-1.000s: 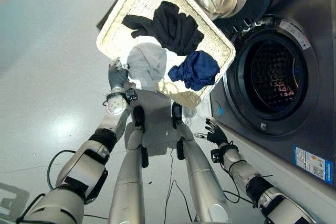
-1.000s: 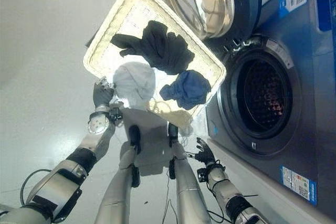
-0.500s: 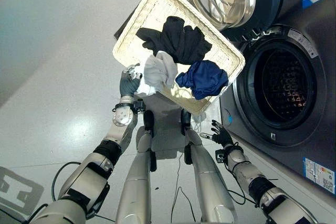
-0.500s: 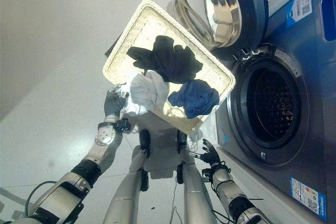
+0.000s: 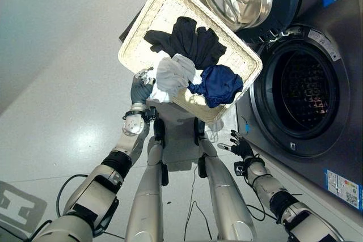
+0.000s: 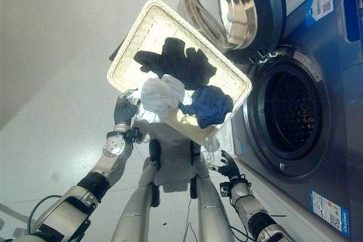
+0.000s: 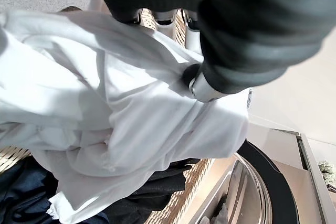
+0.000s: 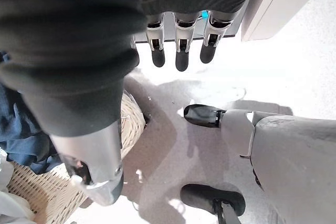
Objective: Put the clothes into the washing machine.
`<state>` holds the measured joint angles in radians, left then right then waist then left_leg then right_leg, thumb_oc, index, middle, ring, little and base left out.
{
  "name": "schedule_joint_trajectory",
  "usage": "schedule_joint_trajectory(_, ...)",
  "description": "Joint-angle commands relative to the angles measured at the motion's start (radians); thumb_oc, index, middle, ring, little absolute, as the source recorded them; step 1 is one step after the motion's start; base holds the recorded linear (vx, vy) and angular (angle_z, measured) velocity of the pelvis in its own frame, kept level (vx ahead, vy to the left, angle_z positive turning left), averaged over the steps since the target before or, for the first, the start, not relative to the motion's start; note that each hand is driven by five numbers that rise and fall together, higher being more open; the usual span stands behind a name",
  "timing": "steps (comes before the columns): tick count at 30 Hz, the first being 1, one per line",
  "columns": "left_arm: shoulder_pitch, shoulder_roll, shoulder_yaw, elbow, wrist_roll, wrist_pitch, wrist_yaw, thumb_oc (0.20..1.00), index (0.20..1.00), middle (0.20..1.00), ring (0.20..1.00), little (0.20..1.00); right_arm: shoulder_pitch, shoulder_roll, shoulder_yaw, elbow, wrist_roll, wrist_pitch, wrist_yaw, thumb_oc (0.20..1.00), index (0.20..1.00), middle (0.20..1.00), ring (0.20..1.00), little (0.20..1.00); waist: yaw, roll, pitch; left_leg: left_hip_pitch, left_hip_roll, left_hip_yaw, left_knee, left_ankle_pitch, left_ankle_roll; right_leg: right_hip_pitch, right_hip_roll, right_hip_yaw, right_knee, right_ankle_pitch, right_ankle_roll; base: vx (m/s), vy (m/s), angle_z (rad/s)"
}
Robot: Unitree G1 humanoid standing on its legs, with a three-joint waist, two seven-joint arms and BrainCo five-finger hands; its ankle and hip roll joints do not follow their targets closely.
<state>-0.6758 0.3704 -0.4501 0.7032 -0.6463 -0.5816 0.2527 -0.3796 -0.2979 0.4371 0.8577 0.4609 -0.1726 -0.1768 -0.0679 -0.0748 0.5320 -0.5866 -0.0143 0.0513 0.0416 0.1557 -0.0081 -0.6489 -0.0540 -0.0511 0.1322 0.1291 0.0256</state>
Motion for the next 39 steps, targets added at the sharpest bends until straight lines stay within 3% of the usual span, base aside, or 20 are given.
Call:
schedule_joint_trajectory(1, -0.049, -0.042, 0.029, -0.071, 0.009, -0.061, -0.035, 0.200, 0.200, 0.200, 0.200, 0.200, 0.052, -0.069, -0.015, -0.046, -0.007, -0.024, 0.012, 1.000, 1.000, 1.000, 1.000, 1.000, -0.018, 0.075, -0.012, 0.008, -0.008, 0.011, -0.026, -0.047, -0.043, 0.003, 0.035, -0.056, 0.039, -0.067, 0.050, 0.00, 0.000, 0.00)
schedule_joint_trajectory(7, -0.015, -0.039, 0.039, -0.148, -0.077, -0.065, -0.137, 0.200, 0.200, 0.200, 0.200, 0.200, 0.071, -0.077, -0.025, -0.106, 0.015, -0.050, 0.012, 1.000, 1.000, 1.000, 1.000, 1.000, -0.017, 0.077, -0.012, 0.025, -0.009, 0.008, -0.021, -0.055, -0.040, 0.019, 0.031, -0.058, 0.040, -0.073, 0.049, 0.00, 0.000, 0.00)
schedule_joint_trajectory(9, 0.033, -0.035, 0.048, -0.240, -0.121, -0.063, -0.217, 0.200, 0.200, 0.200, 0.200, 0.200, 0.101, -0.086, -0.035, -0.182, 0.039, -0.085, 0.019, 1.000, 1.000, 1.000, 1.000, 1.000, -0.015, 0.077, -0.012, 0.042, -0.012, 0.005, -0.017, -0.064, -0.036, 0.034, 0.027, -0.060, 0.039, -0.076, 0.049, 0.00, 0.000, 0.00)
schedule_joint_trajectory(12, 0.079, -0.033, 0.054, -0.322, -0.122, -0.053, -0.243, 0.200, 0.200, 0.200, 0.200, 0.200, 0.130, -0.091, -0.043, -0.263, 0.044, -0.091, 0.015, 1.000, 1.000, 1.000, 1.000, 1.000, -0.013, 0.077, -0.012, 0.060, -0.015, 0.002, -0.016, -0.071, -0.034, 0.054, 0.024, -0.062, 0.035, -0.078, 0.049, 0.00, 0.000, 0.00)
schedule_joint_trajectory(16, 0.217, -0.025, 0.096, -0.514, -0.161, -0.046, -0.332, 0.200, 0.200, 0.200, 0.200, 0.200, 0.208, -0.081, -0.086, -0.452, 0.013, -0.149, 0.033, 1.000, 1.000, 1.000, 1.000, 1.000, -0.005, 0.081, -0.012, 0.134, -0.021, -0.001, -0.015, -0.090, -0.027, 0.130, 0.016, -0.068, 0.021, -0.090, 0.054, 0.00, 0.000, 0.00)
schedule_joint_trajectory(22, 0.306, 0.004, 0.153, -0.625, -0.220, -0.025, -0.400, 0.200, 0.200, 0.200, 0.200, 0.200, 0.232, -0.071, -0.116, -0.557, -0.006, -0.121, 0.047, 1.000, 1.000, 1.000, 1.000, 1.000, 0.003, 0.093, -0.012, 0.232, -0.021, 0.008, -0.034, -0.096, -0.023, 0.232, 0.013, -0.069, -0.004, -0.099, 0.054, 0.01, 0.005, 0.00)
schedule_joint_trajectory(28, 0.338, 0.034, 0.183, -0.686, -0.244, 0.015, -0.408, 0.200, 0.200, 0.200, 0.200, 0.200, 0.236, -0.073, -0.124, -0.613, -0.035, -0.115, 0.025, 1.000, 1.000, 1.000, 1.000, 1.000, 0.001, 0.103, -0.013, 0.321, -0.022, 0.017, -0.050, -0.105, -0.020, 0.318, 0.012, -0.061, -0.018, -0.109, 0.053, 0.02, 0.014, -0.01)
schedule_joint_trajectory(34, 0.386, 0.040, 0.191, -0.750, -0.249, 0.074, -0.414, 0.200, 0.200, 0.200, 0.200, 0.200, 0.243, -0.113, -0.131, -0.755, -0.261, -0.173, -0.086, 1.000, 1.000, 1.000, 1.000, 1.000, -0.013, 0.115, -0.073, 0.383, -0.022, 0.028, -0.054, -0.118, -0.019, 0.387, 0.013, -0.048, -0.038, -0.119, 0.052, 0.08, 0.042, -0.06)
schedule_joint_trajectory(39, 0.414, 0.037, 0.180, -0.767, -0.270, 0.124, -0.466, 0.200, 0.200, 0.200, 0.200, 0.200, 0.228, -0.130, -0.102, -0.811, -0.257, -0.162, 0.007, 1.000, 1.000, 1.000, 1.000, 1.000, -0.008, 0.122, -0.106, 0.415, -0.026, 0.027, -0.048, -0.129, -0.019, 0.429, 0.008, -0.046, -0.050, -0.128, 0.051, 0.08, 0.016, -0.05)
